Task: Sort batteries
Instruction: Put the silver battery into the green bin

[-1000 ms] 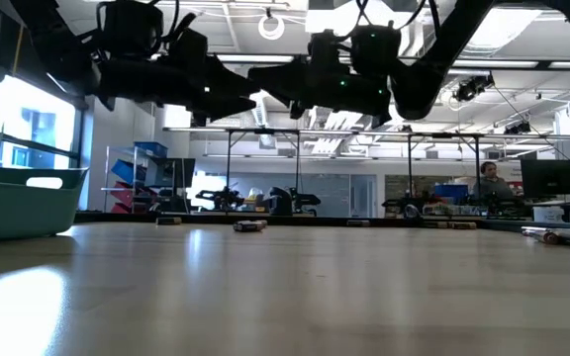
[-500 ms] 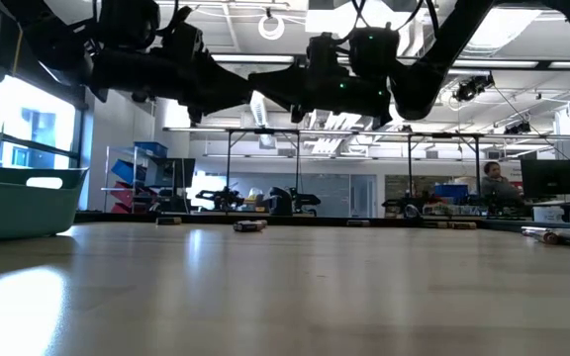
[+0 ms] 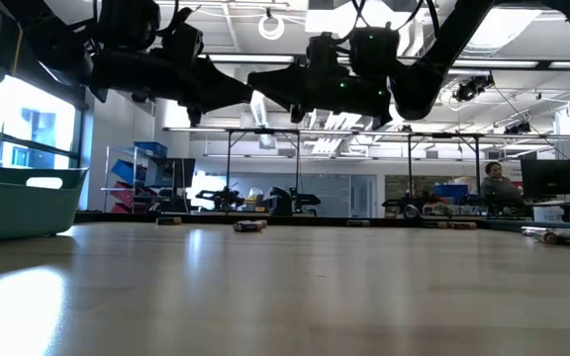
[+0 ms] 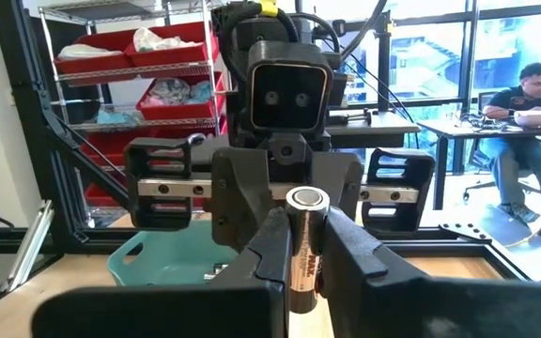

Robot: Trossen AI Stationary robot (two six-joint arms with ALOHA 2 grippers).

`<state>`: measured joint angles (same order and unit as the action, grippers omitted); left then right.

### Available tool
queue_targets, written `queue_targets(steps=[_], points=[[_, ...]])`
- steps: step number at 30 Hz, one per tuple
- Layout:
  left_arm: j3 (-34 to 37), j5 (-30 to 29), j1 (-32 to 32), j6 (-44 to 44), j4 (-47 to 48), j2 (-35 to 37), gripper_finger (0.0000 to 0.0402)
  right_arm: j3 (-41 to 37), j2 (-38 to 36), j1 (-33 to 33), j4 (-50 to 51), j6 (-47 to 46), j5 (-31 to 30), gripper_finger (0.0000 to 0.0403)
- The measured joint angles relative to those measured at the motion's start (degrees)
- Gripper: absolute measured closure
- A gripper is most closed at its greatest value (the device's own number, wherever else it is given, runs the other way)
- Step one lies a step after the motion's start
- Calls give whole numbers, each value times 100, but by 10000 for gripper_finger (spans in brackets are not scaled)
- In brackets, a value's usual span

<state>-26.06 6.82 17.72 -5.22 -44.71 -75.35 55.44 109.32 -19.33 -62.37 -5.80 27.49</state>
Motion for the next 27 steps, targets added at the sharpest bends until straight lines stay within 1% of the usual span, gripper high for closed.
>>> queue_targets(steps=[2, 4, 9, 12, 15, 18, 20, 23, 27], points=[[0, -7, 0, -3, 2, 0, 376, 0, 0, -2, 2, -44, 1, 384], [0, -5, 0, -4, 0, 2, 376, 0, 0, -2, 0, -93, 1, 376], [0, 7, 0, -12, 78, 4, 376, 0, 0, 0, 98, -176, -39, 334], [-1, -79, -2, -9, 481, 85, 377, 0, 0, -45, 291, -486, -68, 303], [-102, -397, -80, 29, 1574, 330, 377, 0, -1, -134, 464, -726, -84, 261], [-332, -819, -225, 85, 2888, 675, 377, 0, -5, -220, 482, -717, -88, 220], [-498, -1078, -324, 35, 3849, 955, 377, 0, -29, -310, 473, -601, -82, 200], [-778, -1392, -568, -344, 5266, 1372, 377, 0, -98, -498, 559, -630, -71, 188], [-1216, -1517, -1083, -1182, 7173, 1899, 377, 0, -183, -732, 599, -680, 20, 188]])
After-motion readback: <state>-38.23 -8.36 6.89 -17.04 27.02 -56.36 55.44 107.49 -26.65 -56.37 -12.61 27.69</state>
